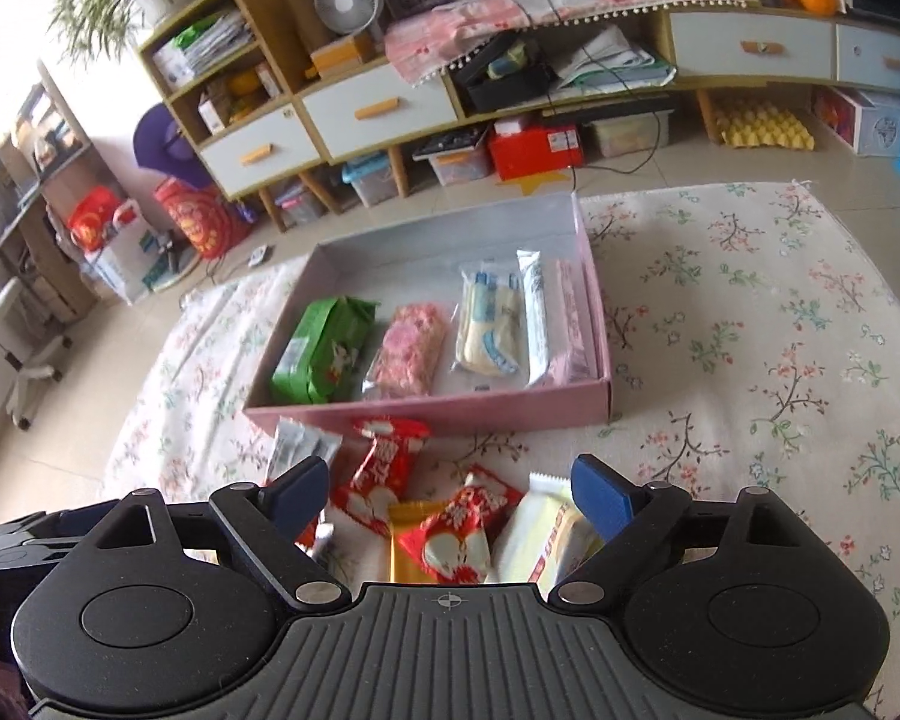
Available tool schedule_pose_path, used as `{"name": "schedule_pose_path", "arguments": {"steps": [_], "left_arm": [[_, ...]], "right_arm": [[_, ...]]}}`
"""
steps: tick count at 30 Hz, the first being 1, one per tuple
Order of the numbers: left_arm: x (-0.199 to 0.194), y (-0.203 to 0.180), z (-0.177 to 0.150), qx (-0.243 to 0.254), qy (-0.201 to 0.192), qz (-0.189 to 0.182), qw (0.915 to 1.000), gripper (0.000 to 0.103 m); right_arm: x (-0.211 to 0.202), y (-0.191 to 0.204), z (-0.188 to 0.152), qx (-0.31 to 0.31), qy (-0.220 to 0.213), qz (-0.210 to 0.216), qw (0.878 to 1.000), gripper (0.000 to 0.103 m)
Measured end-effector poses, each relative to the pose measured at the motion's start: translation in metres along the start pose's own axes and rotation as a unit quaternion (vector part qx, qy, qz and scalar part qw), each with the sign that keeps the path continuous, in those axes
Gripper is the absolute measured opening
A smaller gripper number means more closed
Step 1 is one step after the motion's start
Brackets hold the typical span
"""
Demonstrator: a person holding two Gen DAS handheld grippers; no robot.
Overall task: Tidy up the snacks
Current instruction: 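Withdraw both tools from the box toward the remaining snacks, then grasp the orange-and-silver packet with the right tool while the left tool grasps the white milk-bread pack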
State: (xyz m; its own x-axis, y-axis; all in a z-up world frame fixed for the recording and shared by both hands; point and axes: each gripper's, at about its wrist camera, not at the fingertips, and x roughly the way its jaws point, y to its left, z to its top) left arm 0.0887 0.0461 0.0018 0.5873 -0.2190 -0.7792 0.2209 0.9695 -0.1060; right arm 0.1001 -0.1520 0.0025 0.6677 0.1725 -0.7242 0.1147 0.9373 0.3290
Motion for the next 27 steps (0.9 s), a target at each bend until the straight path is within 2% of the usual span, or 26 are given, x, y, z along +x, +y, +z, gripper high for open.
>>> {"name": "schedule_pose_path", "arguments": {"steps": [5,9,13,17,22,27], "left_arm": [[-0.004,0.015,-0.016,0.035,-0.017,0.014,0.9991,0.102],[0.001,0.029,-0.027,0.048,-0.012,0.026,0.9984,0.102],[0.007,0.038,-0.034,0.057,-0.02,0.018,0.998,0.102],[0.016,0.038,-0.039,0.094,-0.025,0.006,0.9952,0.102],[0.028,0.036,-0.039,0.132,-0.031,-0.003,0.9907,0.102],[0.039,0.035,-0.032,0.129,-0.02,-0.015,0.9913,0.101]], "right_arm": [[-0.002,0.008,-0.009,-0.034,-0.012,-0.004,0.999,0.092],[-0.003,0.014,-0.018,-0.063,-0.044,-0.011,0.997,0.095],[0.003,0.026,-0.03,-0.121,-0.063,-0.014,0.991,0.095],[0.012,0.041,-0.046,-0.183,-0.066,-0.009,0.981,0.097],[0.019,0.056,-0.061,-0.211,-0.054,0.028,0.976,0.098],[0.031,0.067,-0.063,-0.216,-0.045,0.057,0.974,0.098]]}}
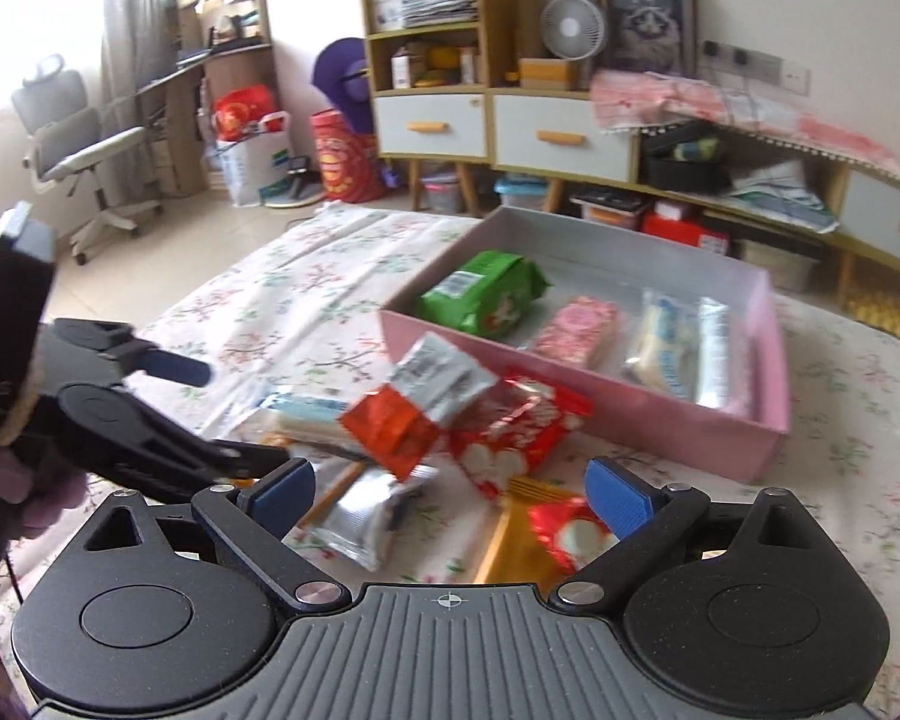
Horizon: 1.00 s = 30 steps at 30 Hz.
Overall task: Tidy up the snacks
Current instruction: 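Grasp the orange-and-silver packet with the right tool while the left tool grasps the white milk-bread pack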
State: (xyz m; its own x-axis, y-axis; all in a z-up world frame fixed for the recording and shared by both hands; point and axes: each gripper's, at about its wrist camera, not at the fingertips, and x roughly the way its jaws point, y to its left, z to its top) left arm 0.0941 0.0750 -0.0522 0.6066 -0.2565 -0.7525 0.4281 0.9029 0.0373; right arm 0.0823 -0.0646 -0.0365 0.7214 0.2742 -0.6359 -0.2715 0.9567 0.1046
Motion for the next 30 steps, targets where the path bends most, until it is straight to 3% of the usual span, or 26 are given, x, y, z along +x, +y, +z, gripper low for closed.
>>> {"name": "schedule_pose_path", "arguments": {"steps": [9,15,21,24,26,29,30], "left_arm": [[0.01,0.001,0.008,-0.013,0.003,-0.031,0.9994,0.092],[0.012,-0.002,0.012,-0.012,0.008,-0.044,0.9989,0.082],[0.011,0.0,0.014,-0.018,0.02,-0.053,0.9982,0.076],[0.009,0.001,0.013,-0.018,0.024,-0.06,0.9978,0.071],[0.006,0.002,0.012,-0.017,0.027,-0.069,0.9971,0.068],[0.003,0.003,0.01,-0.012,0.027,-0.077,0.9966,0.062],[0.003,0.004,0.009,-0.014,0.029,-0.083,0.996,0.061]], "right_arm": [[0.033,-0.013,0.019,0.096,0.031,0.047,0.994,0.098],[0.049,-0.025,0.028,0.169,0.047,0.066,0.982,0.098],[0.054,-0.022,0.03,0.169,0.051,0.06,0.982,0.096],[0.055,-0.019,0.029,0.166,0.054,0.052,0.983,0.088],[0.058,-0.021,0.027,0.177,0.06,0.054,0.981,0.056],[0.061,-0.028,0.024,0.2,0.068,0.054,0.976,0.04],[0.06,-0.03,0.024,0.203,0.067,0.056,0.975,0.04]]}}
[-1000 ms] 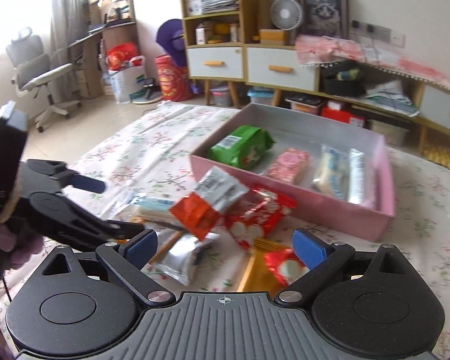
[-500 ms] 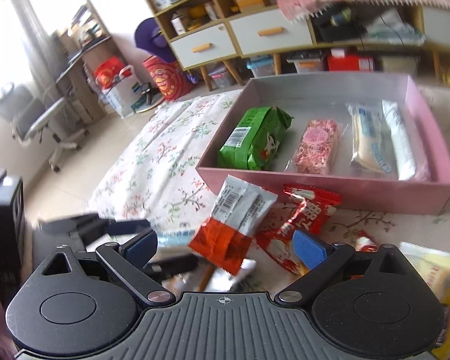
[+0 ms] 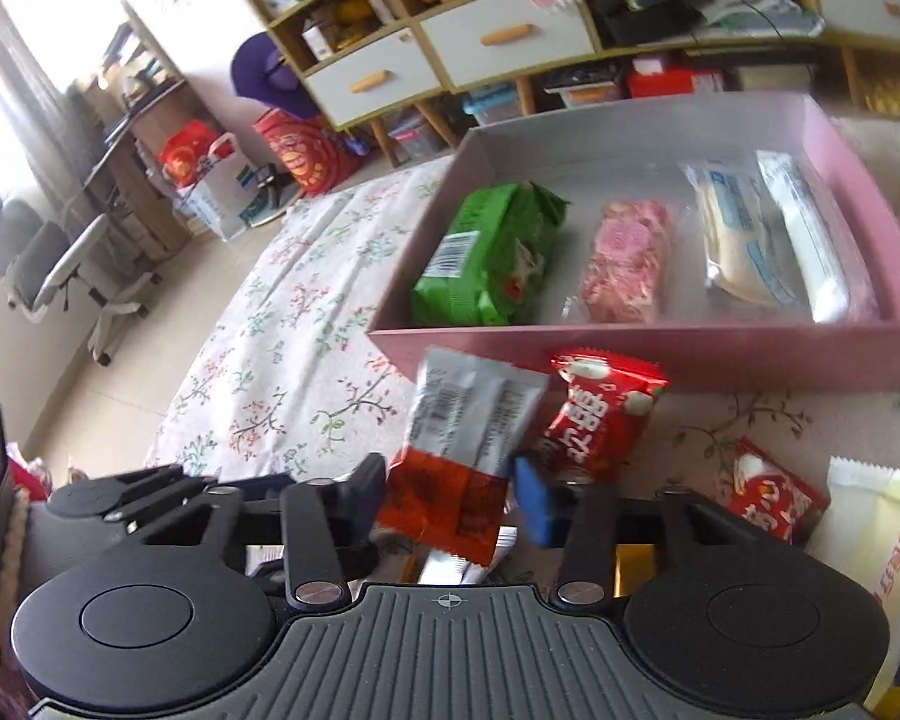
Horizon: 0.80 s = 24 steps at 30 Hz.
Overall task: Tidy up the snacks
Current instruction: 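Grasp the orange-and-silver packet with the right tool while the left tool grasps the white milk-bread pack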
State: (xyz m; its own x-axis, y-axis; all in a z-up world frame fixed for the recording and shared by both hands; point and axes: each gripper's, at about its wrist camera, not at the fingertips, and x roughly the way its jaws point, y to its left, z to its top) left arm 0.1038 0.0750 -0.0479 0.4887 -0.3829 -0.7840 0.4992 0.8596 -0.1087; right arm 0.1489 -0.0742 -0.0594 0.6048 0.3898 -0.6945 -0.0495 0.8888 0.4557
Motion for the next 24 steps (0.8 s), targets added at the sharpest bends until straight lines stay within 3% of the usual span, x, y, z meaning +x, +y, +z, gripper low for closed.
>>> {"name": "schedule_pose_path", "arguments": {"steps": [4,9,12,17,21,24], "left_arm": [[-0.002,0.004,-0.002,-0.003,0.014,-0.029,0.9995,0.057],[-0.004,-0.004,-0.003,0.017,0.032,-0.05,0.9981,0.056],[-0.002,-0.008,-0.002,0.02,0.029,-0.041,0.9985,0.059],[0.006,-0.013,0.004,0.014,0.018,-0.026,0.9994,0.058],[0.011,-0.018,0.008,0.016,0.016,-0.02,0.9995,0.056],[0.013,-0.024,0.01,0.026,0.016,-0.013,0.9994,0.047]], "right_arm": [[-0.005,-0.005,0.003,0.012,0.004,0.002,1.0,0.033],[-0.007,-0.005,0.003,0.023,0.033,-0.004,0.999,0.033],[-0.009,-0.005,0.002,0.034,0.036,0.017,0.999,0.037],[-0.005,-0.002,0.002,0.047,0.036,0.02,0.998,0.055],[0.003,0.003,0.003,0.049,0.033,0.006,0.998,0.055],[0.008,0.006,0.003,0.043,0.028,-0.016,0.999,0.053]]}}
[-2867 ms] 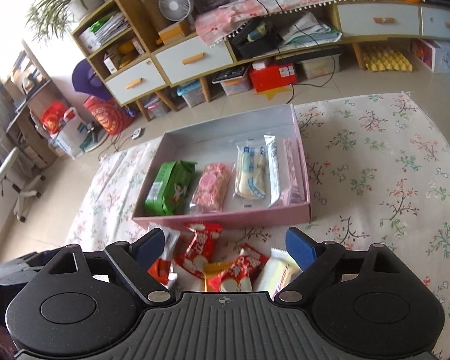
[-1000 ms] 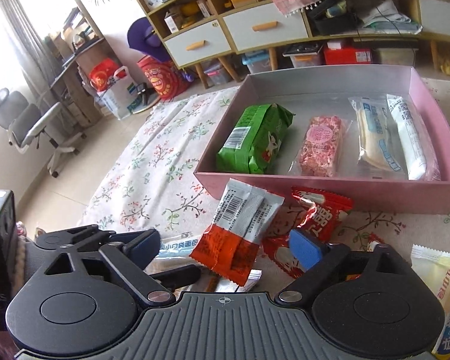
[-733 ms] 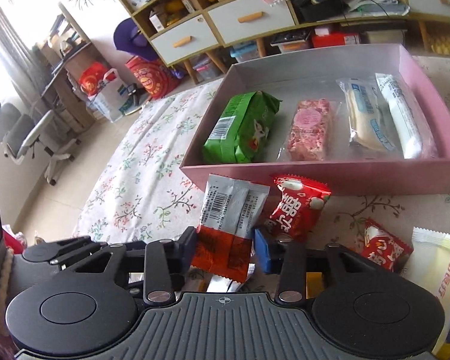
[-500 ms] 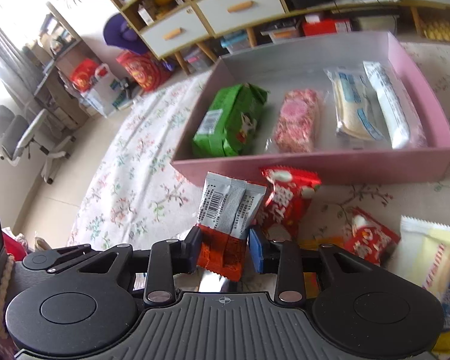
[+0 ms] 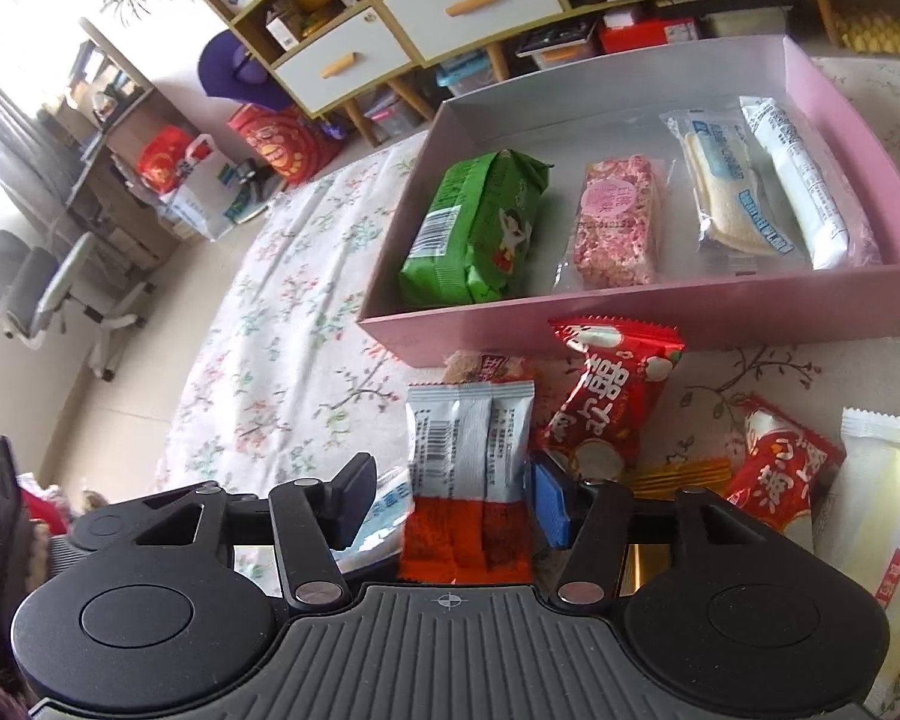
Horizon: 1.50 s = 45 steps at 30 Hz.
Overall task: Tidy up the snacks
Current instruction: 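Grasp the orange-and-silver packet with the right tool while the left tool grasps the white milk-bread pack, then place the milk-bread pack in the pink box with the left tool while the right tool places the orange packet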
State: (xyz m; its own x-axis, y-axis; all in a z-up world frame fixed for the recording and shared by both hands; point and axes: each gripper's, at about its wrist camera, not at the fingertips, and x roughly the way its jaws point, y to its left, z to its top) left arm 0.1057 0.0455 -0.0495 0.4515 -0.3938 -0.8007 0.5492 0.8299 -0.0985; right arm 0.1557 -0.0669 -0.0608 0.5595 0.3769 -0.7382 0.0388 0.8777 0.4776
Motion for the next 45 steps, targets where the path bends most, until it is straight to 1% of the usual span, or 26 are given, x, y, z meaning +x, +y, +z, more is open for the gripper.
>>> {"name": "schedule_pose_path", "arguments": {"steps": [1,2,3,8,12,13,14,19,24,28,31,36,38,42,45], "left_arm": [[0.0,-0.002,0.0,0.002,0.001,0.002,1.0,0.045],[0.0,-0.003,0.001,0.003,0.001,0.005,1.0,0.043],[-0.001,-0.003,0.001,0.001,0.003,0.006,1.0,0.043],[-0.005,0.001,0.001,-0.026,0.015,0.005,0.9995,0.04],[-0.012,0.008,0.0,-0.057,0.017,0.007,0.9982,0.038],[-0.014,0.009,0.0,-0.063,0.015,0.005,0.9979,0.033],[-0.016,0.01,0.0,-0.071,0.014,0.003,0.9974,0.03],[-0.022,0.012,0.001,-0.097,0.013,0.005,0.9952,0.027],[-0.022,0.009,0.001,-0.096,0.021,0.015,0.995,0.027],[-0.016,0.004,-0.002,-0.082,0.033,0.032,0.9956,0.029],[-0.009,-0.002,-0.001,-0.071,0.043,0.051,0.9953,0.031],[-0.001,-0.005,0.004,-0.076,0.048,0.069,0.9936,0.034],[0.0,-0.006,0.007,-0.082,0.052,0.075,0.9925,0.029],[-0.003,-0.003,0.011,-0.116,0.057,0.061,0.9898,0.026],[-0.009,-0.002,0.012,-0.127,0.054,0.054,0.989,0.025]], "right_arm": [[0.0,0.001,0.0,0.0,0.001,-0.005,1.0,0.051],[0.0,0.002,0.0,-0.001,0.0,-0.011,1.0,0.043],[0.0,0.002,0.001,-0.004,0.0,-0.016,1.0,0.038],[-0.011,-0.002,0.004,0.006,-0.005,-0.012,1.0,0.038],[-0.027,-0.008,0.008,0.023,-0.014,0.008,1.0,0.038],[-0.031,-0.009,0.009,0.026,-0.017,0.01,0.999,0.038],[-0.035,-0.011,0.011,0.028,-0.021,0.012,0.999,0.038],[-0.055,-0.028,0.017,0.053,-0.035,0.017,0.998,0.038],[-0.07,-0.047,0.023,0.09,-0.048,0.014,0.995,0.038],[-0.077,-0.061,0.025,0.117,-0.046,0.005,0.992,0.038],[-0.08,-0.072,0.026,0.138,-0.043,0.006,0.989,0.038],[-0.086,-0.081,0.027,0.149,-0.041,0.007,0.988,0.038],[-0.087,-0.083,0.028,0.148,-0.04,0.005,0.988,0.038],[-0.089,-0.089,0.03,0.156,-0.041,0.002,0.987,0.038],[-0.093,-0.095,0.032,0.166,-0.046,0.006,0.985,0.038]]}}
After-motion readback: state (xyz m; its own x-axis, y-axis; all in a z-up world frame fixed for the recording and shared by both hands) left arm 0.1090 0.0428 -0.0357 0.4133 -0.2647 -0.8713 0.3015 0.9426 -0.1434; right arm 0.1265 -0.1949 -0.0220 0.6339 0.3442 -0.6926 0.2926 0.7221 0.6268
